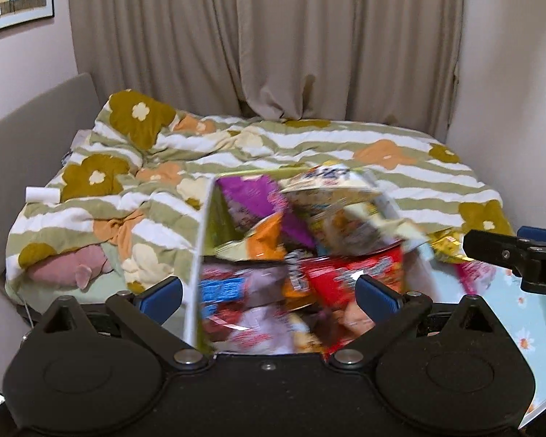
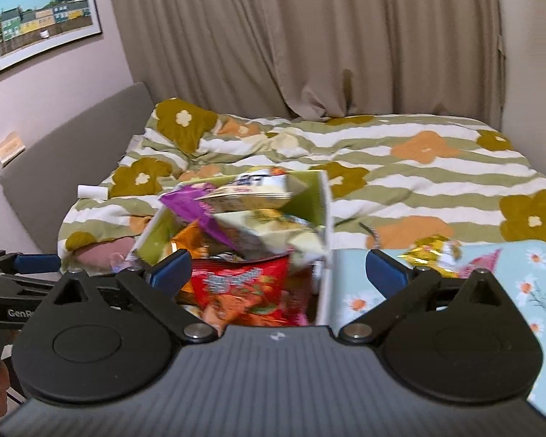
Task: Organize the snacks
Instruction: 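Carry Sponge bag and red bag into the box and release, then grasp gold wrapped bag with left tool while right tool grasps pink-white bag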
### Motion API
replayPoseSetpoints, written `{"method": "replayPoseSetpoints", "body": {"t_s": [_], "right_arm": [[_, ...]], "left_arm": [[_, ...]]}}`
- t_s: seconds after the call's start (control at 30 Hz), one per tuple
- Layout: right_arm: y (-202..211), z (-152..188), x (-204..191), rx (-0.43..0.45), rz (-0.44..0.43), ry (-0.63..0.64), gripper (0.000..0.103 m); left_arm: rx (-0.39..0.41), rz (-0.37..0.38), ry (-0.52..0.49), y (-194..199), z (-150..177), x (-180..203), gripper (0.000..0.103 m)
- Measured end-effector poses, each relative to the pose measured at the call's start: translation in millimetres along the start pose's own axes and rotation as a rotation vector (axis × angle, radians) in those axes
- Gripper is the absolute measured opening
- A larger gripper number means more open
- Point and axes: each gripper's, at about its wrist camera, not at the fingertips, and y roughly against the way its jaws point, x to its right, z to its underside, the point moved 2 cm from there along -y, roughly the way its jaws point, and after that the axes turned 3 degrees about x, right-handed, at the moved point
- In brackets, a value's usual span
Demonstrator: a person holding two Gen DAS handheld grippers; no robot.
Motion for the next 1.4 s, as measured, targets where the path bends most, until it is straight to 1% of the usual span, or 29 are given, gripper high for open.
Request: {"method": "replayPoseSetpoints", "body": {"t_s": [0.1, 0.17, 0.37, 0.47, 0.53, 0.77, 0.9, 1.0, 1.2, 1.4], "right_arm": [[12.8, -3.7, 24.0, -0.003, 0.008, -0.015, 0.103], [23.1, -5.7, 42.4, 0.011, 0.024, -0.022, 0.103], [37.4, -14.1, 100.2, 0.010, 0.057, -0.007, 0.103], [35.8, -14.8, 132.8, -0.013, 0.075, -0.009, 0.103], [30.9, -12.9, 155.8, -0.043, 0.078, -0.019, 0.103], [-1.2, -2.3, 227.9, -0.139, 0.084, -0.064, 0.103], [-28.5, 6.3, 261.8, -0.189, 0.075, -0.087, 0.103], [-51.7, 16.7, 281.9, -0.220, 0.058, -0.102, 0.103], [-97.1, 31.1, 302.0, -0.271, 0.007, -0.129, 0.103], [-131.0, 42.7, 310.6, -0.322, -0.030, -0.134, 0.103]], "left_arm": [[0.021, 0.017, -0.014, 5.7, -5.0, 24.4, 0.103], [0.033, 0.023, -0.023, 7.2, -8.7, 42.9, 0.103], [0.049, 0.068, -0.055, -0.4, -21.6, 98.7, 0.103], [0.044, 0.091, -0.085, -13.5, -30.3, 129.7, 0.103], [0.038, 0.100, -0.109, -24.1, -35.4, 150.8, 0.103], [-0.026, 0.121, -0.170, -80.9, -46.5, 216.0, 0.103], [-0.068, 0.122, -0.203, -125.5, -48.0, 249.7, 0.103], [-0.110, 0.118, -0.211, -161.6, -47.1, 268.0, 0.102], [-0.187, 0.120, -0.246, -227.6, -41.0, 296.5, 0.099], [-0.249, 0.101, -0.307, -273.5, -24.6, 311.9, 0.098]]}}
